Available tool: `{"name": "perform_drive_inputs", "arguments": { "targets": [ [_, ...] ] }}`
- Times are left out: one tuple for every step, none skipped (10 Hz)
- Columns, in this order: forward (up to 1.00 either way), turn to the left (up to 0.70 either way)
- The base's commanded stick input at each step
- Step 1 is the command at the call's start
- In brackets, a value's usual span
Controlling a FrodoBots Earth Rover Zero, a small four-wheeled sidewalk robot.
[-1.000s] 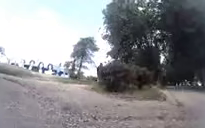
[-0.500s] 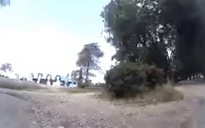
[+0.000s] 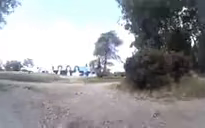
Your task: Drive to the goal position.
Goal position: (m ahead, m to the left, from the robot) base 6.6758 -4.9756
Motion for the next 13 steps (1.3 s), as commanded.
{"name": "perform_drive_inputs", "arguments": {
  "targets": [
    [0.85, 0.0],
    [0.85, 0.0],
    [0.85, 0.0],
    [0.85, 0.0],
    [0.85, 0.0],
    [0.85, 0.0],
    [0.85, 0.0],
    [0.85, 0.0],
    [0.85, 0.0],
    [0.85, 0.0],
    [0.85, 0.0],
    [0.85, 0.0],
    [0.85, 0.15]
  ]
}}
